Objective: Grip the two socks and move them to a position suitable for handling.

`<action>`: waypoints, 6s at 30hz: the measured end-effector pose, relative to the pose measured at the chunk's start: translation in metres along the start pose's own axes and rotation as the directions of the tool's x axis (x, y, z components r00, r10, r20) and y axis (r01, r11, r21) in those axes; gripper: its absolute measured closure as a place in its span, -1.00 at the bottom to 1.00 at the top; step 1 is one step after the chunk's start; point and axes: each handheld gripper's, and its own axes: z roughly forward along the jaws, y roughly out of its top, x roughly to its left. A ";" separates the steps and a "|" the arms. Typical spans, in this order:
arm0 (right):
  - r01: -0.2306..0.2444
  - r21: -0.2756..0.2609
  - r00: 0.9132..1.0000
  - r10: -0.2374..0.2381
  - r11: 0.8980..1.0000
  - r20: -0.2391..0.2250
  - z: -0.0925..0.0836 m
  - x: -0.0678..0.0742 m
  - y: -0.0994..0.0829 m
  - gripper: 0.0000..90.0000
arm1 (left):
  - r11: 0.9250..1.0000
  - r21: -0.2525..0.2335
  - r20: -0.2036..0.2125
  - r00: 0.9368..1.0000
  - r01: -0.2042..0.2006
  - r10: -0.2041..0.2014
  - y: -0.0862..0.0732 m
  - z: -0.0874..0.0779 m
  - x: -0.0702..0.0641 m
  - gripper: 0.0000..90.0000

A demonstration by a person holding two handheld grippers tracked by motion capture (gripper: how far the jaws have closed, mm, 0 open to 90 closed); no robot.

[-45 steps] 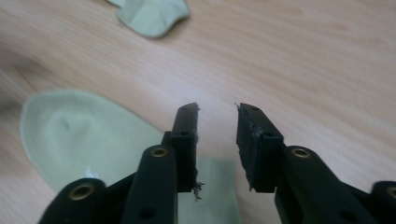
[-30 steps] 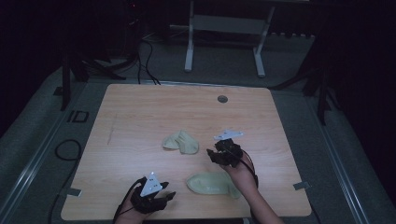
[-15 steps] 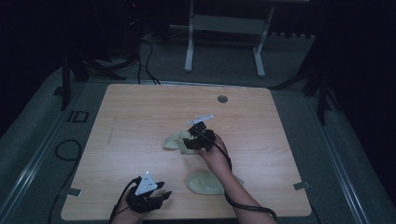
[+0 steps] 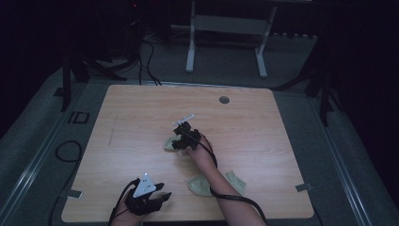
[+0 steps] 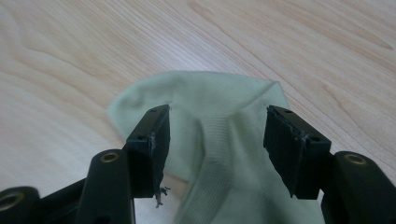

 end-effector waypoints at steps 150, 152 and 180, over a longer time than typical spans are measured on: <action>-0.276 0.006 0.960 0.276 0.961 0.046 -0.107 -0.130 -0.141 0.72 | 0.973 0.132 -0.033 0.981 -0.188 0.194 0.103 0.125 0.030 0.97; -0.287 0.000 0.956 0.286 0.958 0.061 -0.108 -0.133 -0.141 0.56 | 0.978 0.133 -0.020 0.986 -0.161 0.165 0.104 0.125 0.033 0.96; -0.202 0.017 0.974 0.199 0.979 0.109 -0.083 -0.127 -0.136 0.85 | 0.986 0.148 -0.045 0.996 -0.070 0.078 0.115 0.135 0.036 0.70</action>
